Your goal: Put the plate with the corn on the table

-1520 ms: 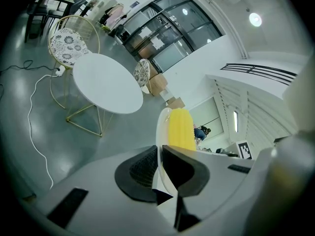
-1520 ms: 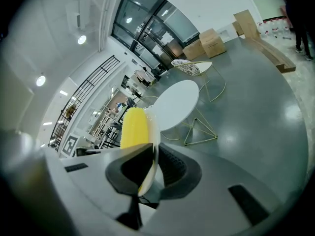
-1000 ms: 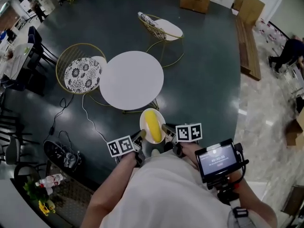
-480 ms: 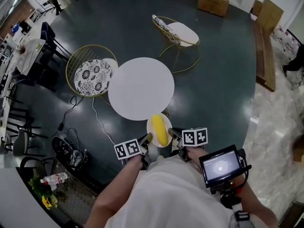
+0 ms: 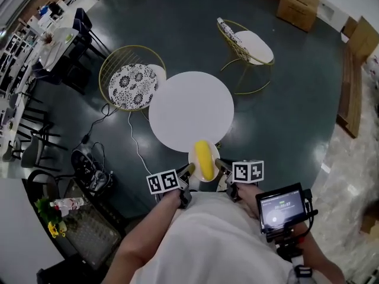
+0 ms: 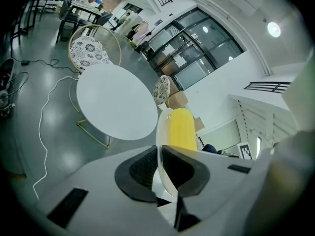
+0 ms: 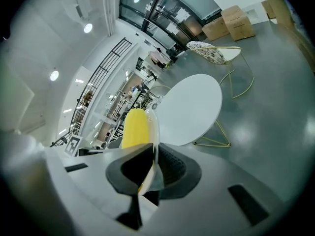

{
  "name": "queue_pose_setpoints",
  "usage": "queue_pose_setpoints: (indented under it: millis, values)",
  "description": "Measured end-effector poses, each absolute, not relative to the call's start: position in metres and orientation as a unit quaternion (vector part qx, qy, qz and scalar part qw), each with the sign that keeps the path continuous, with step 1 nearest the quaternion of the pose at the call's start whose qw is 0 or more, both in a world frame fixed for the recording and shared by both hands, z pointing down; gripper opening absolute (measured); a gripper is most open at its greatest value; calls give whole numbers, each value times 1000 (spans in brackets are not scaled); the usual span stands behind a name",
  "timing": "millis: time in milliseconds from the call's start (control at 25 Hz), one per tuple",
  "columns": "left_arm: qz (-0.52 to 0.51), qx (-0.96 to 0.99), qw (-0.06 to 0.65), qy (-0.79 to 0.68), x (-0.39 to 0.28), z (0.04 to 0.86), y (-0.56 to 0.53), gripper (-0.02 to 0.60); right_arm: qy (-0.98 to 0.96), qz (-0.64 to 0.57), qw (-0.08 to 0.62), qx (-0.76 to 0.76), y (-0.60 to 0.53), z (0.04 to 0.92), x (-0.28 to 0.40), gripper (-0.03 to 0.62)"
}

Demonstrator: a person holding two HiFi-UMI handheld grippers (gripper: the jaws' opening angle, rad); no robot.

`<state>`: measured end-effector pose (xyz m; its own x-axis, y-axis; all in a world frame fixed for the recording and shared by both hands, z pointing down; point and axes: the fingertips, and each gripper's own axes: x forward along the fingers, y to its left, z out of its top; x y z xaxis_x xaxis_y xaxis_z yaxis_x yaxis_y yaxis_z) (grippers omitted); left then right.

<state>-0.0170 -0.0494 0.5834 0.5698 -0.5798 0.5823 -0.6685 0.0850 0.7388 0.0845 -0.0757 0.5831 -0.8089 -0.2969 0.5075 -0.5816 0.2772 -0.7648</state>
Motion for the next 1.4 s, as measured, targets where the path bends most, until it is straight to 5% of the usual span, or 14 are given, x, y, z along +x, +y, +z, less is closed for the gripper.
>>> queue_pose_setpoints:
  millis: [1400]
  values:
    - [33, 682, 582, -442, -174, 601, -109, 37, -778, 522, 177, 303, -134, 596, -73, 38]
